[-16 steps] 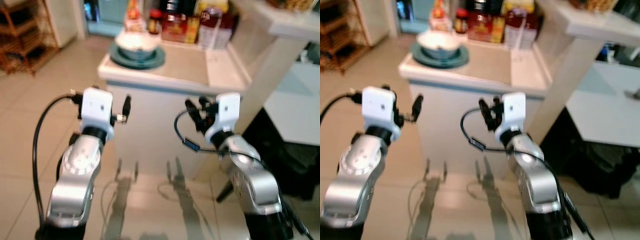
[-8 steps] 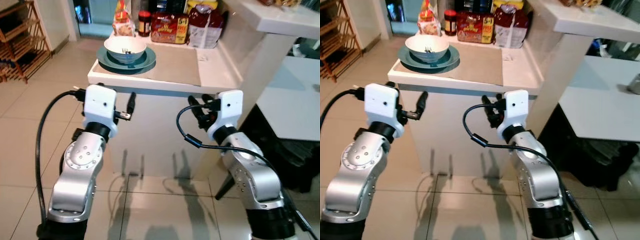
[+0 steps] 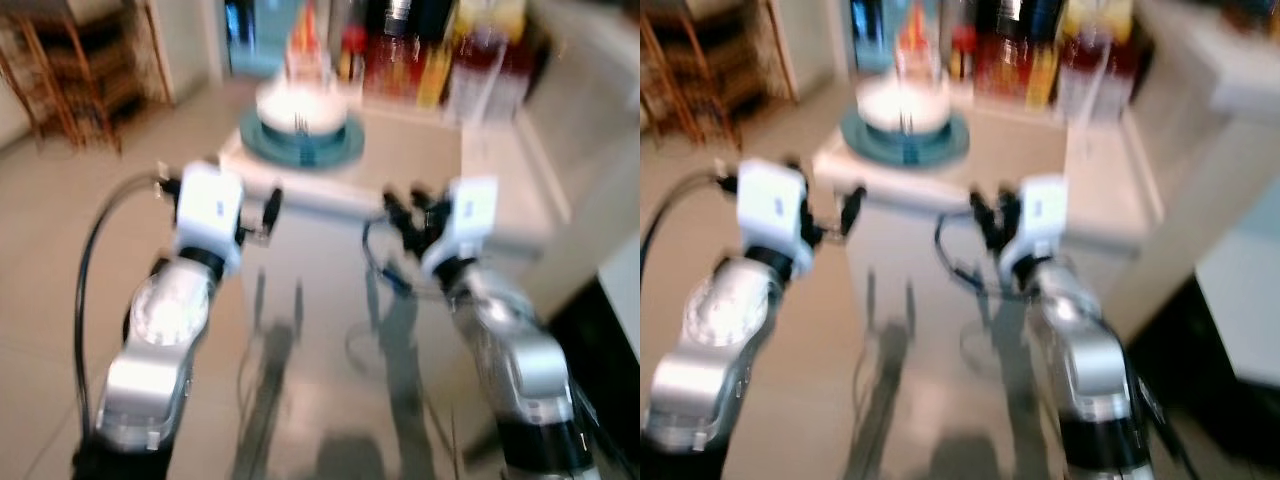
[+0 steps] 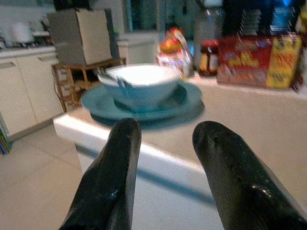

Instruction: Setting the table

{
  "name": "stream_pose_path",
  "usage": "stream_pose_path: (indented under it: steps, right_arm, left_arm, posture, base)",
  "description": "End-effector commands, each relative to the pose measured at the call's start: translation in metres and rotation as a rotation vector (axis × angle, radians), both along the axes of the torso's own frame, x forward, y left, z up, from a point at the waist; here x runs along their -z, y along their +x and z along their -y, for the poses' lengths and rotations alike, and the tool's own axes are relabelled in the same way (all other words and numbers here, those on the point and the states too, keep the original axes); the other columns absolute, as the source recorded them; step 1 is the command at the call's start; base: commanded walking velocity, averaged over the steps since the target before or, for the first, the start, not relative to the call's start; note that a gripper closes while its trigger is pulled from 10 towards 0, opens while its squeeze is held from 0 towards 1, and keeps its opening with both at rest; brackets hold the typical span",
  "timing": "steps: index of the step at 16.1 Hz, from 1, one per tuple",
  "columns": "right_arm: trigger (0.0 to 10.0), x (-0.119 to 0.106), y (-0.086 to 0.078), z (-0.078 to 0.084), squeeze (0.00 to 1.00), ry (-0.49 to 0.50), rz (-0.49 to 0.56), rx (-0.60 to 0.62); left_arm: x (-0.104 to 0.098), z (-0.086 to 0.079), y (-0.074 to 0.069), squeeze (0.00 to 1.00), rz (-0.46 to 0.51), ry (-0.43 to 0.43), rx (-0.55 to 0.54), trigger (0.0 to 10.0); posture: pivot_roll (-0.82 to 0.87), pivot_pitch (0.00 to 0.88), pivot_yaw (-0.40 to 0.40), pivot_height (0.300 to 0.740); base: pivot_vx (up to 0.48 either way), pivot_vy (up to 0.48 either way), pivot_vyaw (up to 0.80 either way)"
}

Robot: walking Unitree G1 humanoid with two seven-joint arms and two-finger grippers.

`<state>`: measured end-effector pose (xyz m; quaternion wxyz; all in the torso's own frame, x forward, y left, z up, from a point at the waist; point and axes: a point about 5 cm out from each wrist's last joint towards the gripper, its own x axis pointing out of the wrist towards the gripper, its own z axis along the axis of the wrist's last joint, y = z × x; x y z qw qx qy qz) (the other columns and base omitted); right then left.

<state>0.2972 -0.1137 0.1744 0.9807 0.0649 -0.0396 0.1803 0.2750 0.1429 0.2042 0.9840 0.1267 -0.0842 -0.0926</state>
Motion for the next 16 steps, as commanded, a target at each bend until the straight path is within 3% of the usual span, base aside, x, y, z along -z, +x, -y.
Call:
stream_pose_path:
  steps: [1,4,12,16]
  right_arm:
    - [10.0,-0.007,0.000,-0.004,0.00,0.014,0.034,-0.009]
    - [10.0,-0.017,0.002,0.005,0.00,0.058,0.085,0.006]
    - [10.0,-0.020,0.007,0.028,0.00,-0.036,0.064,0.032]
    - [10.0,-0.027,0.009,0.029,0.00,-0.048,0.062,0.023]
  left_arm:
    - [-0.004,-0.004,0.000,0.00,0.011,0.011,-0.012,10.0]
    - [-0.005,-0.001,0.000,0.00,0.019,-0.013,-0.009,10.0]
    - [-0.008,0.000,-0.003,0.00,0.037,-0.034,-0.049,10.0]
    - [-0.007,-0.003,-0.003,0.00,0.033,-0.035,-0.062,10.0]
  posture:
    - [0.05,0.000,-0.072,0.740]
    - [0.05,0.005,-0.102,0.740]
    - [0.01,0.041,-0.161,0.740]
    - [0.00,0.048,-0.172,0.740]
  base:
    - [0.379,0.000,0.00]
    - [0.242,0.000,0.00]
    - [0.000,0.000,0.00]
    - [0.000,0.000,0.00]
